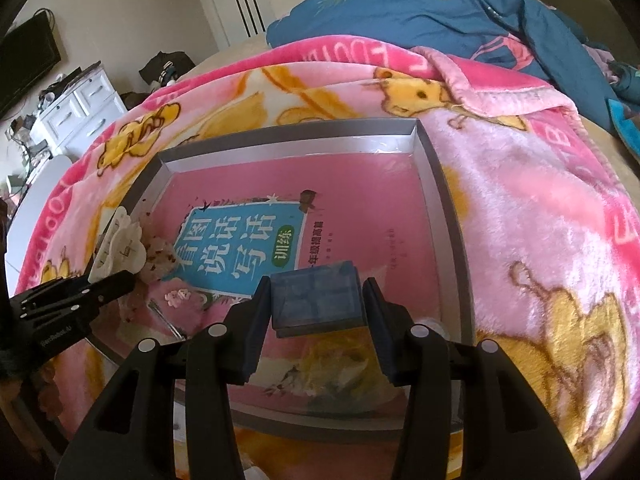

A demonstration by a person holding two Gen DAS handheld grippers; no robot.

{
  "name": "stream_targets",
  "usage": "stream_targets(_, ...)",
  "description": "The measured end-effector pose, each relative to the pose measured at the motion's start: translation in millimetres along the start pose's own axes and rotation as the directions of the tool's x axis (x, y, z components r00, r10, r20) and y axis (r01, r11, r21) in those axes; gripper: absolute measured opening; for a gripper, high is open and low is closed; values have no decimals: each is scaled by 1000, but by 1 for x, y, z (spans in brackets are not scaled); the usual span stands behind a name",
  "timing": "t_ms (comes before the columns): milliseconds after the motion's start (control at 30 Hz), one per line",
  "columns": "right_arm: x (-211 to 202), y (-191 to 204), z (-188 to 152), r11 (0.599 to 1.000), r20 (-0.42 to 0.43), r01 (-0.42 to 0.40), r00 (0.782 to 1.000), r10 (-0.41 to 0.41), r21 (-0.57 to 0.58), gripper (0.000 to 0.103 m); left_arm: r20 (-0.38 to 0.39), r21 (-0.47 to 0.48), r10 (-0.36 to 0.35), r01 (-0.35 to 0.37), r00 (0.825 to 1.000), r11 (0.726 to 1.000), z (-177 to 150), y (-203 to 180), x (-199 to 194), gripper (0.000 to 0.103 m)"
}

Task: Organize jewelry
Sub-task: 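Carry the white clip into the tray with left tool while right tool carries the blue box, then open both tools and lift them away from the tray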

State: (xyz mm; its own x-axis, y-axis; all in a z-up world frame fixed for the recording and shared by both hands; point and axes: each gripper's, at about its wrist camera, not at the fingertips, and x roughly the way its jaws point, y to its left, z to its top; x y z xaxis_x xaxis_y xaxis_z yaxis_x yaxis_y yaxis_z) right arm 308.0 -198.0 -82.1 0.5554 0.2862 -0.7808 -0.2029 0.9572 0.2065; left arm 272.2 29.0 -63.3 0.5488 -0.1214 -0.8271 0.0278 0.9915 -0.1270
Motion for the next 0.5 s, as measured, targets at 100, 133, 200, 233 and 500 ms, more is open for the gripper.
stream_targets(100,-1,1,-1,1000,1,-9,1000,9,-3,50,3,-1,-1,1,1000,1000,1,1,-2,27)
stream_targets(133,-2,2,-1,1000,6,-5,1000,5,-5,53,3,-1,-1,1,1000,1000,1,1,-3,27)
stream_targets(200,-6,1,-1,1000,15,-8,1000,8,0,58,5,1,0,0,1000,1000,1,0,-4,27)
stream_targets(233,-7,0,-1,1000,17,-15,1000,15,4,60,6,2,0,0,1000,1000,1,0,-5,27)
stream_targets(500,-29,-4,-2,999,52,-39,998,38,23,80,18,2,2,-2,1000,1000,1,-1,-15,36)
